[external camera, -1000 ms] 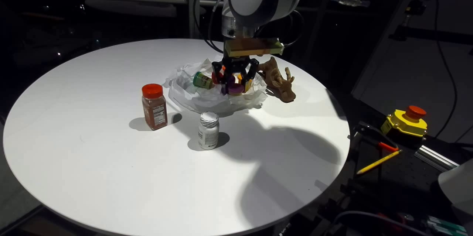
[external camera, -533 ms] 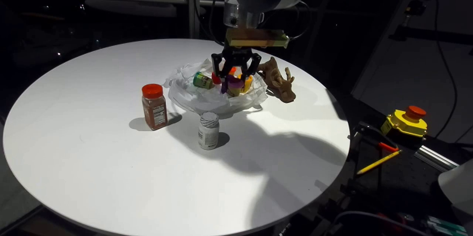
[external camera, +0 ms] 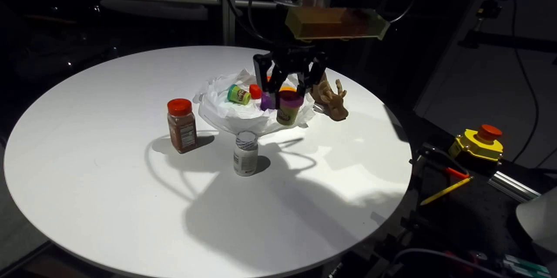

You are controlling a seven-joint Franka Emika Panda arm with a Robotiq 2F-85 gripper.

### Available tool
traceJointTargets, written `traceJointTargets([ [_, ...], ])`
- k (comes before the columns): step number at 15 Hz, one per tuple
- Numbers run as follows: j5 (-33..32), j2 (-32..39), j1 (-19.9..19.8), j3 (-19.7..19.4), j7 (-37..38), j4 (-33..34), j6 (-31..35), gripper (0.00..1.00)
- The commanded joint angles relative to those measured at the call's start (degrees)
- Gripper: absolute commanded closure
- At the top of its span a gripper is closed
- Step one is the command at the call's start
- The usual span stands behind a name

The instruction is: Pick up the object from the plastic and put them on the table

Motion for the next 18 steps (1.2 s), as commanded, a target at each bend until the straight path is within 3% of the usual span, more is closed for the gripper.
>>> traceJointTargets([
  [1,-1.02,3.28,-0.88,2.43,1.39,0.57,-1.04,0.73],
  [9,0.78,11.40,-2.14,1.69,-3.07,2.37,4.95,0.73],
  [10,0.89,10.70,-2.11,1.73,-3.53,2.02,5.10,0.23],
  [11,0.98,9.59,-2.08,1.94,-4.30,1.49,4.62,0.22],
  [14,-0.56,3.47,-1.20,0.91,-3.59,-0.45,2.13,0.02],
  [18,-2.38,-0.11,-3.34,-0.63,-2.69,3.31,-0.98,0.00],
])
